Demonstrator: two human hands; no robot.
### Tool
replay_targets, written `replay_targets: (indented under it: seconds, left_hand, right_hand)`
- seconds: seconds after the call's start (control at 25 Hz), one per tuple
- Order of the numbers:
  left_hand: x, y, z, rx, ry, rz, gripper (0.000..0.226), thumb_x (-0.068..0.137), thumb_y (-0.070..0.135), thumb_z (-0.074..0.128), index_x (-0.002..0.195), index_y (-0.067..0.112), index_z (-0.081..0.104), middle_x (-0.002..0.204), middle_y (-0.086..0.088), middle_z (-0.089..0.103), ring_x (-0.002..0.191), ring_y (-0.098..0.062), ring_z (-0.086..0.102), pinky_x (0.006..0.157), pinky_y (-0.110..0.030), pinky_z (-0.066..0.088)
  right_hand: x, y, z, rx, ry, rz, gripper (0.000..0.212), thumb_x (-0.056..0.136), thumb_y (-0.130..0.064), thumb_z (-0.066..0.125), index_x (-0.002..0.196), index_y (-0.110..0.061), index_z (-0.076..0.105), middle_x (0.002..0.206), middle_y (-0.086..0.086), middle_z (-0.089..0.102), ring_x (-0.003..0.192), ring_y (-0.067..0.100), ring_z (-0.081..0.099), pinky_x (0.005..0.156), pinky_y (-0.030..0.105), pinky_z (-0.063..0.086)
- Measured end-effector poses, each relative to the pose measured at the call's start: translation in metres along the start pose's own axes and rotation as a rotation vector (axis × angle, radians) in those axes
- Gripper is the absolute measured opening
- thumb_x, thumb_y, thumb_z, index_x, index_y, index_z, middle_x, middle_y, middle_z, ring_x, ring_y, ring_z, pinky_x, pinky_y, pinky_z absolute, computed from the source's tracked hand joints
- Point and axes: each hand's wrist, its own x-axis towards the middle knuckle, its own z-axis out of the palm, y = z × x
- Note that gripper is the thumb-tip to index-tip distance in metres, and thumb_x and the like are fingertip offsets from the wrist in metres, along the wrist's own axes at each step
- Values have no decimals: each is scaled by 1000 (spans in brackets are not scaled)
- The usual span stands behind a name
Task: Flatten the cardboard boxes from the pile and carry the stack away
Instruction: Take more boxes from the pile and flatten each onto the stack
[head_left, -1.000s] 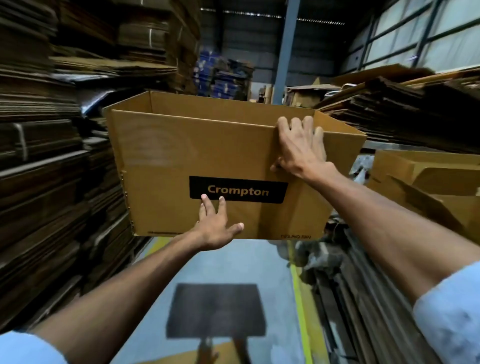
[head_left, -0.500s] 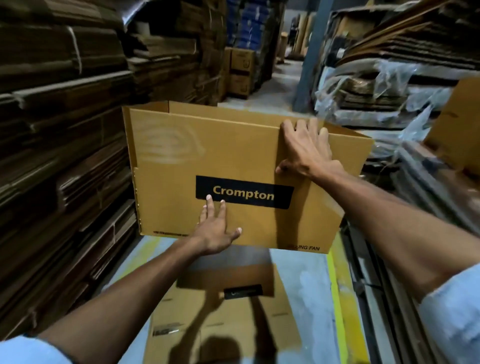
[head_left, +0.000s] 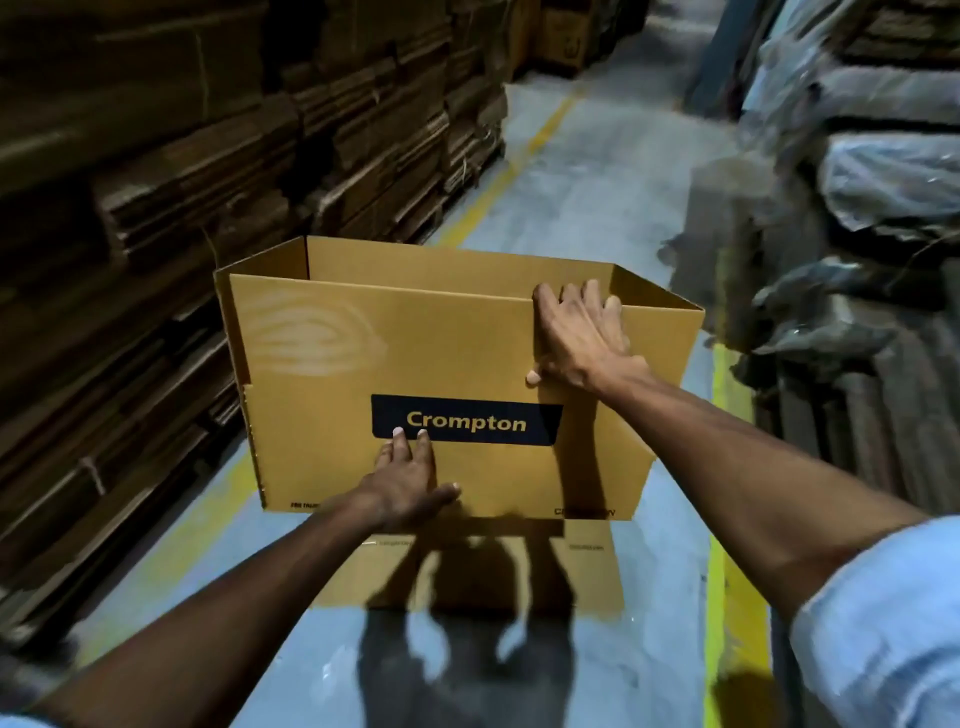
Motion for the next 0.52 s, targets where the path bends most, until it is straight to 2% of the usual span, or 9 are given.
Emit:
replay_targets:
  seconds: [0.52]
  left_hand:
    - [73, -119, 205, 2, 17, -2, 94, 97, 54, 52, 159, 10, -2, 164, -21, -17, 152, -40, -8, 119, -58, 19]
  right_hand:
    - [-33, -62, 218, -23, -191, -26, 95, 60, -63, 84, 126, -14, 38, 126, 21, 51, 113, 35, 45, 91, 49, 43]
